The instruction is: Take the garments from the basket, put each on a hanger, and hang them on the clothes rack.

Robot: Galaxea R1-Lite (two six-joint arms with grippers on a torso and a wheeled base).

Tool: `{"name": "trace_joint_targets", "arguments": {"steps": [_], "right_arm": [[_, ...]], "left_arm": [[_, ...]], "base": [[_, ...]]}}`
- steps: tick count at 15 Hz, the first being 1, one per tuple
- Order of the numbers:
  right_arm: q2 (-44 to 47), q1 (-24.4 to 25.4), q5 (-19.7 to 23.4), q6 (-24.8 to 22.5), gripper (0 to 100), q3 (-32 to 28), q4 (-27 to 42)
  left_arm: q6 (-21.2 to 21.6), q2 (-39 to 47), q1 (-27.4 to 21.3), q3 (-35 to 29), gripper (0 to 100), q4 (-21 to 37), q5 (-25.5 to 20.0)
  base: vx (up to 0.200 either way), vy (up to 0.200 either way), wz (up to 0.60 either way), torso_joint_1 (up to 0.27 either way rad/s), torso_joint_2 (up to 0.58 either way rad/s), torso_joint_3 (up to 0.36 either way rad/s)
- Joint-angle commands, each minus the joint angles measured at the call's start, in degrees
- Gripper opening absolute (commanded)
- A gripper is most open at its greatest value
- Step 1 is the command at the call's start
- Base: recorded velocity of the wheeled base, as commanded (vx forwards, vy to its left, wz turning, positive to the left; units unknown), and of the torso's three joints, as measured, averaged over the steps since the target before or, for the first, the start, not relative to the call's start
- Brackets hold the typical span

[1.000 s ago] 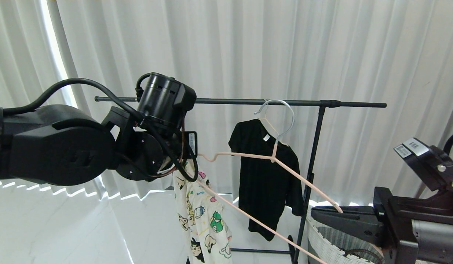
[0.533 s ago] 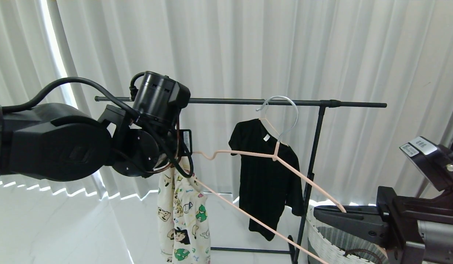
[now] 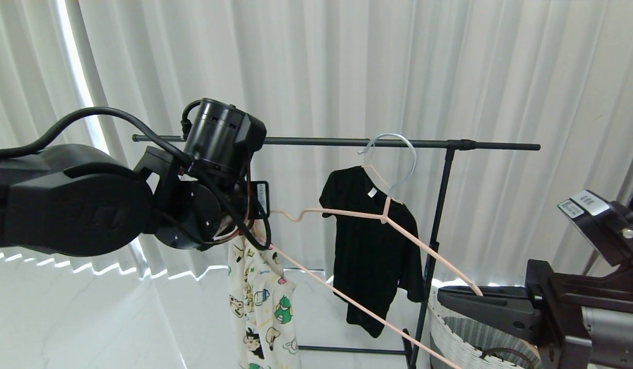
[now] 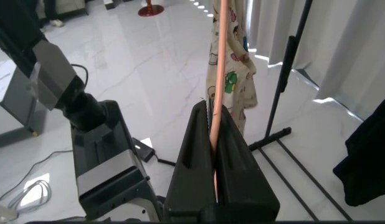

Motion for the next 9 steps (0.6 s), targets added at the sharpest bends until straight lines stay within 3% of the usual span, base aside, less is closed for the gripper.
{"name": "trace_joint_targets", "arguments": {"steps": [1, 5, 9], "right_arm": [[0.81, 0.00, -0.38, -0.09, 0, 0.00, -0.11], [2.48, -0.08, -0.82, -0.01, 0, 0.00, -1.87], [4.33, -0.08, -1.17, -0.09, 0, -0.96, -2.75]], "left_arm": [[-0.10, -0.91, -1.56, 0.63, 0, 0.02, 0.02], [-0.10, -2.49, -2.79, 2.04, 0, 0.02, 0.02], [-1.77, -3.20, -7.36, 1.69, 0, 0.02, -1.29]], "base": [[0.000, 0.000, 0.00, 0.000, 0.00, 0.000], [0.000, 0.000, 0.00, 0.000, 0.00, 0.000], [0.000, 0.000, 0.00, 0.000, 0.00, 0.000]]}}
